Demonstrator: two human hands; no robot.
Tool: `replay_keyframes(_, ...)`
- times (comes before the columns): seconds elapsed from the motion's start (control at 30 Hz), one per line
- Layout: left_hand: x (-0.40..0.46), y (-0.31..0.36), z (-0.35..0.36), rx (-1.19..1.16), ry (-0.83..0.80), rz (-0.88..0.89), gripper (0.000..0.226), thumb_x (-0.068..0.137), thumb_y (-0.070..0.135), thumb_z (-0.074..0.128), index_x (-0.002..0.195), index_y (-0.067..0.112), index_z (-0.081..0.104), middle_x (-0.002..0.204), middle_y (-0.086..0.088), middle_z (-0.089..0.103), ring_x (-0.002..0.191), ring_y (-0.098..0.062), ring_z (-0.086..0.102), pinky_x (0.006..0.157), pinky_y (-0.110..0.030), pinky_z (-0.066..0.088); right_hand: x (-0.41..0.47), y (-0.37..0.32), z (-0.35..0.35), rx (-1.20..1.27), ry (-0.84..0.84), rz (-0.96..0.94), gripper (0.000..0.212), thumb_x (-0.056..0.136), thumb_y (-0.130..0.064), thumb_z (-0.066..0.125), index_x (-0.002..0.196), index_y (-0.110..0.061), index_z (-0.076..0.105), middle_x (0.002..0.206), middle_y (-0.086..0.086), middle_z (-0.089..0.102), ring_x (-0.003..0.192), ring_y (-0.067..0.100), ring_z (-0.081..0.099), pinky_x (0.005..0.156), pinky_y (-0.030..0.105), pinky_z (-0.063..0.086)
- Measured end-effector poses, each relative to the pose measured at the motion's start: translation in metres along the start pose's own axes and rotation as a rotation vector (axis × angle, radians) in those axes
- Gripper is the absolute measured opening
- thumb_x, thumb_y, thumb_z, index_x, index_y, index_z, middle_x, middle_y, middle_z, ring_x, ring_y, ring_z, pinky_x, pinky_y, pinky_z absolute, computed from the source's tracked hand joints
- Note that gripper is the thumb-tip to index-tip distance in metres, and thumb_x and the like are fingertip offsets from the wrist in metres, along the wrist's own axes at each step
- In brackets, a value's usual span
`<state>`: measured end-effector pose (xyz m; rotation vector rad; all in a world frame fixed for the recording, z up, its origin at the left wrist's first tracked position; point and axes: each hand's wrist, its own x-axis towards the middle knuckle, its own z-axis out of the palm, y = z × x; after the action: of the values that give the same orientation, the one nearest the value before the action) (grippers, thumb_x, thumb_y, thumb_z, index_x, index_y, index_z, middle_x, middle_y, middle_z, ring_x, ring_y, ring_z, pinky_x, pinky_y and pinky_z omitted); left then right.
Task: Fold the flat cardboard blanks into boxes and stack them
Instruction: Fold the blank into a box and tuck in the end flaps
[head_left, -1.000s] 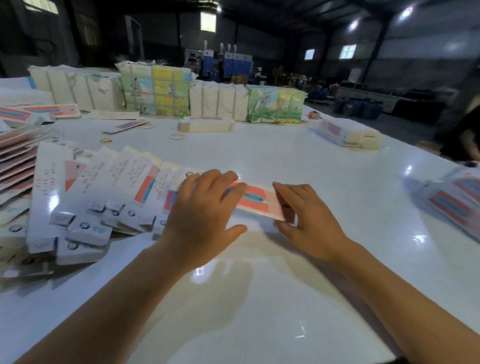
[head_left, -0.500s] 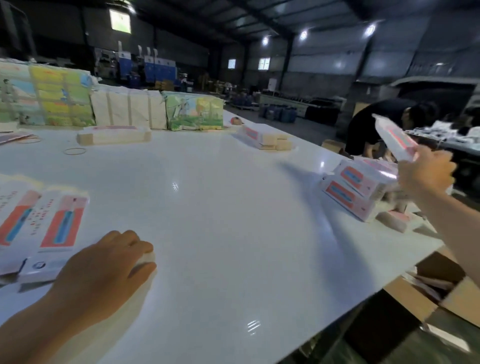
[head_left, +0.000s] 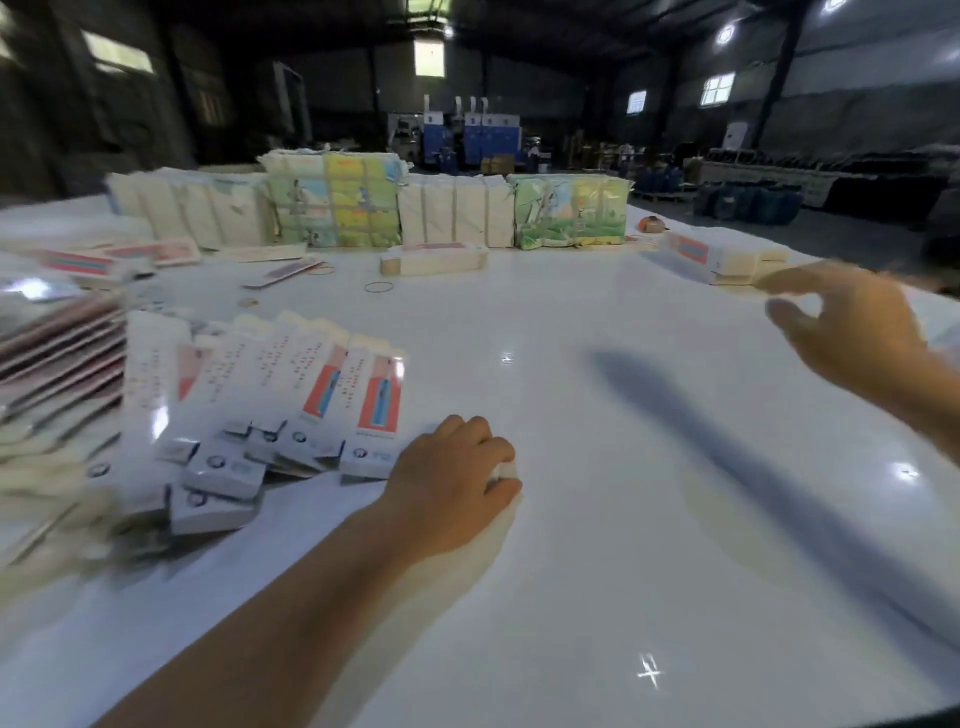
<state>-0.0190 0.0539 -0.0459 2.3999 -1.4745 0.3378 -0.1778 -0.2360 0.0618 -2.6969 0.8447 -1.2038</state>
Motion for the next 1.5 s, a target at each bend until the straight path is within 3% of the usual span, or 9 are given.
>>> replay_keyframes(0.17,-0.005,-0.007,0.0,-0.047,0.001,-0.007,0.035,0.094,0.041,0.043,0.122,0.025,0.056,0.12,0.006,0.052,0.107,-0.01,0.043,0.084,-0.021,0.035,-0.07,-0.091,0.093,-0.019,-0.531,-0.309,0.024,0.095,-0.025,0.048,0.104,-0.017,0.068,0.112,0.004,0.064,0.104,0.027,0.055,0.084,0.034,0.045)
replay_keyframes(0.37,-0.005,-0.007,0.001,-0.086,-0.027,-0.032,0.034,0.093,0.041,0.047,0.12,0.024,0.058,0.118,0.005,0.053,0.108,-0.012,0.044,0.083,-0.023,0.033,-0.085,-0.09,0.111,0.104,-0.481,-0.309,0.023,0.096,-0.02,0.048,0.097,-0.013,0.07,0.108,0.005,0.063,0.098,0.029,0.052,0.082,0.037,0.045)
replay_keyframes(0.5,0.008,-0.018,-0.023,-0.464,-0.029,-0.314,0.03,0.09,0.037,0.055,0.116,0.022,0.061,0.116,0.004,0.058,0.105,-0.014,0.054,0.085,-0.025,0.042,-0.086,-0.091,0.112,0.153,-0.46,-0.325,0.019,0.093,-0.017,0.053,0.09,-0.012,0.071,0.106,0.006,0.065,0.101,0.032,0.056,0.083,0.04,0.046)
replay_keyframes(0.73,0.048,-0.097,-0.066,-0.018,-0.226,-0.79,0.041,0.084,0.054,0.055,0.086,0.013,0.05,0.099,-0.01,0.059,0.09,-0.025,0.057,0.08,-0.032,0.046,-0.082,-0.089,0.112,0.187,-0.452,-0.313,0.016,0.089,-0.011,0.055,0.093,-0.014,0.071,0.103,0.004,0.064,0.096,0.03,0.054,0.08,0.038,0.045)
replay_keyframes(0.97,0.065,-0.105,-0.036,-0.134,-0.322,-0.926,0.07,0.063,0.055,0.076,0.111,0.01,0.051,0.105,-0.013,0.056,0.104,-0.031,0.053,0.094,-0.046,0.043,-0.08,-0.087,0.113,0.203,-0.452,-0.321,0.016,0.089,-0.009,0.056,0.092,-0.014,0.071,0.099,0.002,0.062,0.092,0.027,0.053,0.077,0.036,0.043)
replay_keyframes(1.1,0.066,-0.105,-0.029,-0.248,-0.102,-1.042,0.07,0.07,0.032,0.076,0.114,0.008,0.027,0.092,-0.01,0.047,0.095,-0.025,0.052,0.083,-0.038,0.047,-0.08,-0.087,0.114,0.215,-0.447,-0.314,0.016,0.089,-0.008,0.057,0.092,-0.013,0.072,0.099,0.003,0.063,0.093,0.029,0.054,0.079,0.038,0.045)
replay_keyframes(1.23,0.072,-0.084,-0.042,-0.45,0.063,-0.94,0.049,0.082,0.034,0.064,0.117,0.015,0.034,0.083,-0.003,0.049,0.071,-0.016,0.055,0.048,-0.027,0.039,-0.08,-0.089,0.113,0.216,-0.439,-0.311,0.015,0.089,-0.011,0.057,0.093,-0.011,0.072,0.1,0.005,0.064,0.094,0.03,0.054,0.079,0.037,0.044)
replay_keyframes(1.37,0.052,-0.034,-0.06,-0.659,-0.045,-0.63,0.078,0.059,0.078,0.059,0.116,0.028,0.04,0.097,0.01,0.056,0.077,-0.008,0.058,0.052,-0.025,0.038,-0.079,-0.091,0.111,0.192,-0.443,-0.31,0.017,0.09,-0.015,0.055,0.095,-0.012,0.071,0.102,0.007,0.064,0.093,0.032,0.053,0.08,0.036,0.044)
replay_keyframes(1.5,0.014,-0.003,-0.05,-0.456,-0.227,-0.343,0.11,0.047,0.081,0.057,0.141,0.039,0.017,0.128,0.011,0.038,0.101,-0.011,0.049,0.064,-0.019,0.043,-0.078,-0.092,0.108,0.159,-0.463,-0.313,0.019,0.087,-0.014,0.054,0.096,-0.008,0.069,0.101,0.01,0.064,0.094,0.034,0.054,0.079,0.04,0.046)
